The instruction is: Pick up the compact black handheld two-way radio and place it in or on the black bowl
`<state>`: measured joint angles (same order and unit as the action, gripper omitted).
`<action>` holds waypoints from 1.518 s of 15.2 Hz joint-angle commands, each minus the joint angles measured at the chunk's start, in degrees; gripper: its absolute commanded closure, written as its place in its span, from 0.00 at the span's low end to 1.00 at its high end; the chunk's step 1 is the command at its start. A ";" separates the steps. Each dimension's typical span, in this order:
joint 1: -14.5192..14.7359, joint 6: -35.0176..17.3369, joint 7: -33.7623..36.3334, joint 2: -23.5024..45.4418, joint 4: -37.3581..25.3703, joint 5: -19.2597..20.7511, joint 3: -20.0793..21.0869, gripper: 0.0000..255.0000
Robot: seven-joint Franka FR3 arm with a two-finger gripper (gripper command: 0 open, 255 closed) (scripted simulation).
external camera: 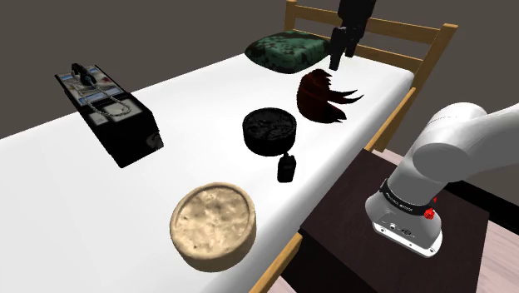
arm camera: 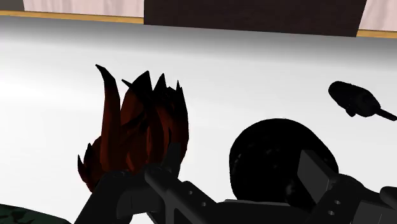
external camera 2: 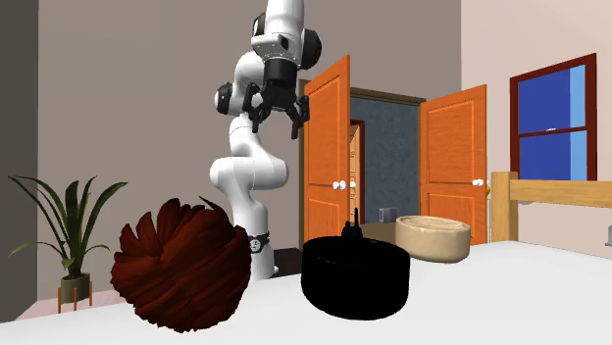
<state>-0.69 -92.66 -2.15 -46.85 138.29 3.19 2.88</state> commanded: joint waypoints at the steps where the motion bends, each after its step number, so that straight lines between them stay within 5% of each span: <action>1: 0.00 0.00 0.00 0.00 0.00 0.00 0.00 0.00; 13: 8.75 -21.68 15.82 -14.96 24.51 -10.09 16.53 0.00; 19: 13.92 -35.79 26.54 -12.92 31.46 -16.10 29.63 0.00; 23: 14.13 -47.12 34.97 -6.63 33.12 -18.89 40.74 0.00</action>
<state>14.04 -136.33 30.56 -55.78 171.71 -15.23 40.67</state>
